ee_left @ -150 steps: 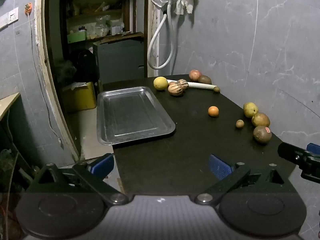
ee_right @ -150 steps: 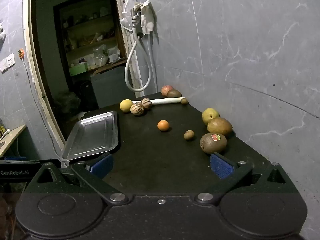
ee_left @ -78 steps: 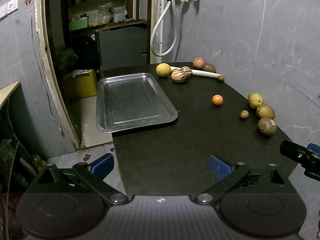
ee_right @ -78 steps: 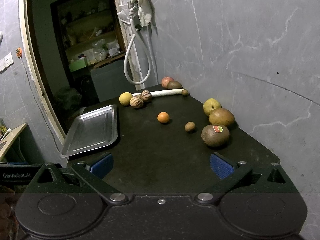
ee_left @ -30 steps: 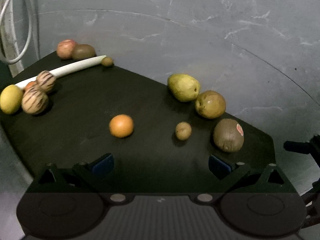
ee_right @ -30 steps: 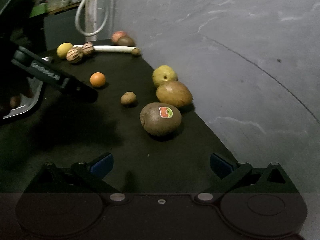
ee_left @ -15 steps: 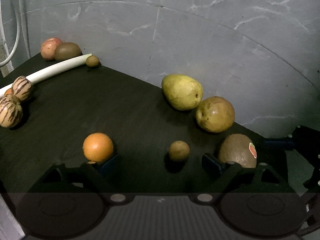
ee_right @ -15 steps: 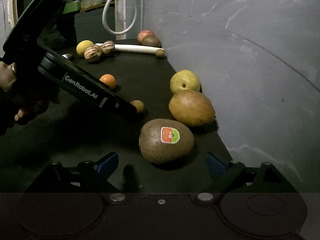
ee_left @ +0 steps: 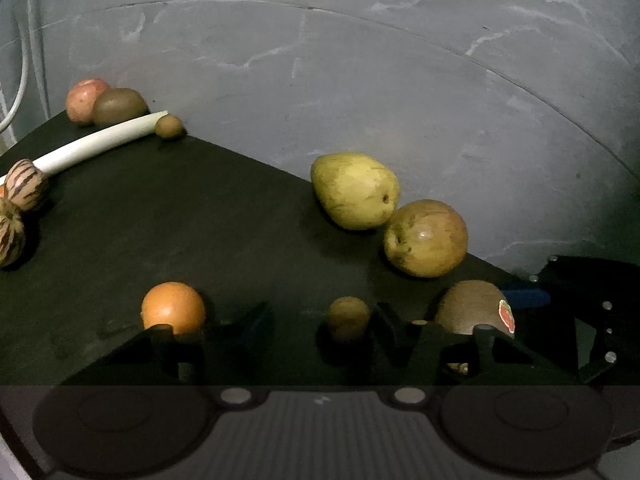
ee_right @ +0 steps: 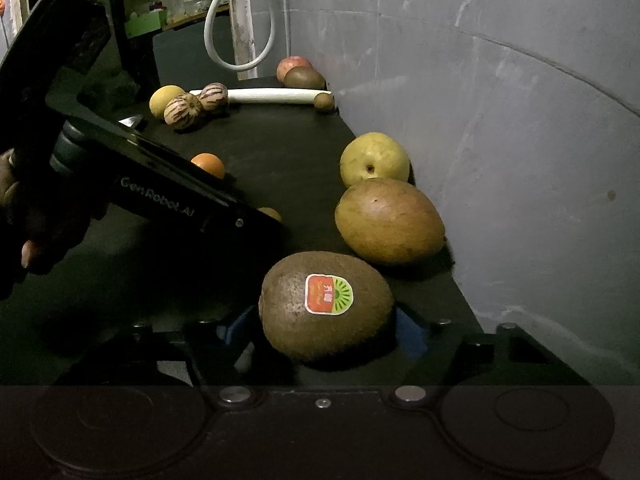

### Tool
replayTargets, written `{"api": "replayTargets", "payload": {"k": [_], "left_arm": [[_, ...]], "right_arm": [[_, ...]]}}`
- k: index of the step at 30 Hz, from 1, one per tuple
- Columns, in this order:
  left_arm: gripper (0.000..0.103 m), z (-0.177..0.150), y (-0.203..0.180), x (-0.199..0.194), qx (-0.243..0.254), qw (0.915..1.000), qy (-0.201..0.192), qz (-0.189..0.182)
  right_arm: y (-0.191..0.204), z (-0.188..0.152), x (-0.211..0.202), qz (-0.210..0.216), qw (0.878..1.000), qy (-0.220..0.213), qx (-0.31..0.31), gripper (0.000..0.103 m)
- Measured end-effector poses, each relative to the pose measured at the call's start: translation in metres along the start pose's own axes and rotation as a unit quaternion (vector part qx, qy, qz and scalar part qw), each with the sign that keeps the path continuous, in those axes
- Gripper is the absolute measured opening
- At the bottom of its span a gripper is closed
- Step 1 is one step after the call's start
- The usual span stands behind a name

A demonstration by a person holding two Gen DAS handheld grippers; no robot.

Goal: Organize fruits
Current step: 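Grasp the small brown fruit with the left tool while the right tool grasps the stickered kiwi, then carry both fruits over the metal tray and open both tools to drop them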

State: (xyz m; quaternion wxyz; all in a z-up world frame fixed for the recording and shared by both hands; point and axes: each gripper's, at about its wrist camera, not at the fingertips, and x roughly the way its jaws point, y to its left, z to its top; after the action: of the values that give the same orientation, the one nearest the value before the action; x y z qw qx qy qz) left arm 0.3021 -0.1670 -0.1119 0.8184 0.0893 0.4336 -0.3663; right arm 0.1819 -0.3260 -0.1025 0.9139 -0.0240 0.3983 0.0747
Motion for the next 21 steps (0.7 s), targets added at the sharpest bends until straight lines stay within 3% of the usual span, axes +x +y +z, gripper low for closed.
{"api": "replayTargets", "payload": {"k": [8, 16, 21], "left_arm": [[0.028, 0.0, -0.007, 0.003, 0.013, 0.9996, 0.002, -0.023], [0.028, -0.005, 0.002, -0.006, -0.02, 0.9994, 0.005, -0.026], [0.028, -0.015, 0.019, -0.036, -0.055, 0.998, -0.012, -0.028]], "right_arm": [[0.002, -0.003, -0.002, -0.013, 1.0, -0.009, 0.007, 0.067], [0.009, -0.008, -0.008, -0.027, 0.999, -0.017, 0.044, 0.066], [0.028, -0.002, -0.013, -0.022, 0.998, -0.027, 0.059, 0.066]]}}
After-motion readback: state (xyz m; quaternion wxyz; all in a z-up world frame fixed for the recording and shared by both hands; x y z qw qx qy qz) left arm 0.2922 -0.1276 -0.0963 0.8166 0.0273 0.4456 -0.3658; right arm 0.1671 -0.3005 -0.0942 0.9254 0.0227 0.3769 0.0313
